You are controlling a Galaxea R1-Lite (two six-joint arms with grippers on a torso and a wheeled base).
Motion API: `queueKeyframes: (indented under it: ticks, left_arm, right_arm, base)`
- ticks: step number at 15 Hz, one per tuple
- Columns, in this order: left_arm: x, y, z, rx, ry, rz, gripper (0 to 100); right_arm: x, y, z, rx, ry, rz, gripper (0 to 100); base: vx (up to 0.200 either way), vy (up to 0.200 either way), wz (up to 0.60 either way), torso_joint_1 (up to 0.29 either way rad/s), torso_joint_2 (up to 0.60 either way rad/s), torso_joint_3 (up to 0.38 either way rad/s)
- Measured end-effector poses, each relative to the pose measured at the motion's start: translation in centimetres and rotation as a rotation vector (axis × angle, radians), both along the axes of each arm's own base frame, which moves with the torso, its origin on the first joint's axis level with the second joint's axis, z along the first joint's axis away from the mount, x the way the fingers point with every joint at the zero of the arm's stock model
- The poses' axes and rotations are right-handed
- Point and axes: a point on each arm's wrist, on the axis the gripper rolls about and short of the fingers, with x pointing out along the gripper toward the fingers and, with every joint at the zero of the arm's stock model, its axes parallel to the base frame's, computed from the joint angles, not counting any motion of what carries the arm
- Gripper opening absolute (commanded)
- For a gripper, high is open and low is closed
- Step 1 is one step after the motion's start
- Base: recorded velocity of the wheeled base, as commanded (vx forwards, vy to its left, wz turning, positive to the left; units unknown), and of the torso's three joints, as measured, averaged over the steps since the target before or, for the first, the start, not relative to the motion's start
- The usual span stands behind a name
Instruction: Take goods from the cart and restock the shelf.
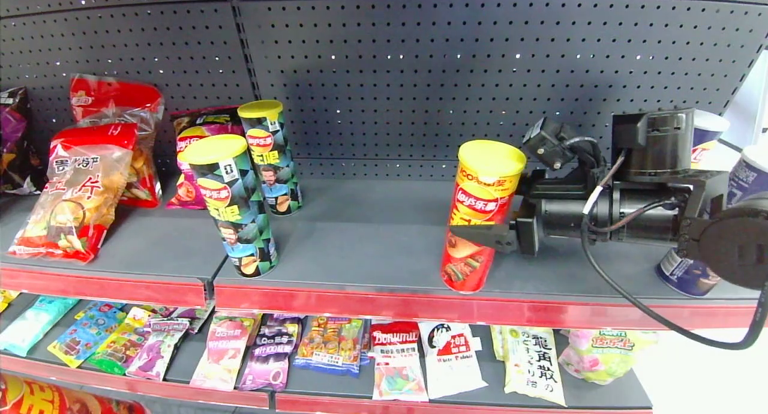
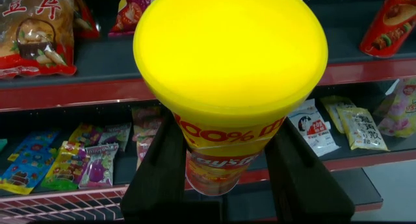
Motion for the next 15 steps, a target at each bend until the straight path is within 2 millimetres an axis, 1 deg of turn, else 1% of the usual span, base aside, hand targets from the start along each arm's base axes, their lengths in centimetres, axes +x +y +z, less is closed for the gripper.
queueKeyframes:
  ticks: [1, 3, 7, 10, 11, 13, 15]
  left_arm:
    - [0.0, 0.0, 0.0, 0.0, -0.001, 0.0, 0]
    - [0.0, 0.0, 0.0, 0.0, -0.001, -0.003, 0]
    - [0.1, 0.0, 0.1, -0.001, 0.002, -0.018, 0]
    - [0.1, 0.0, 0.1, 0.0, 0.003, -0.022, 0]
    - [0.1, -0.1, 0.2, 0.0, 0.002, -0.022, 0]
    - [0.1, -0.1, 0.4, 0.013, -0.006, -0.023, 0]
    - [0.2, -0.1, 0.8, 0.045, -0.014, -0.026, 0]
  right_arm:
    - [-0.6, -0.3, -0.1, 0.001, 0.011, -0.016, 100]
    - [-2.4, -1.3, 0.0, 0.004, 0.029, -0.05, 100]
    - [-5.4, -2.7, 1.1, 0.03, 0.0, -0.075, 100]
    - [-8.0, -3.7, 1.4, 0.038, -0.022, -0.074, 100]
    - [-9.1, -4.2, 1.5, 0.039, -0.037, -0.088, 100]
    - [-11.9, -5.7, 1.7, 0.039, -0.086, -0.175, 100]
    - [-15.7, -7.7, 1.8, 0.062, -0.155, -0.335, 100]
  base:
    - [0.0, 0.0, 0.0, 0.0, 0.0, 0.0]
    - [0.0, 0.0, 0.0, 0.0, 0.0, 0.0]
    - [0.0, 0.0, 0.0, 0.0, 0.0, 0.0]
    - [0.0, 0.0, 0.0, 0.0, 0.0, 0.0]
    - [0.0, 0.0, 0.0, 0.0, 0.0, 0.0]
    - [0.0, 0.0, 0.0, 0.0, 0.0, 0.0]
    - [0.0, 0.0, 0.0, 0.0, 0.0, 0.0]
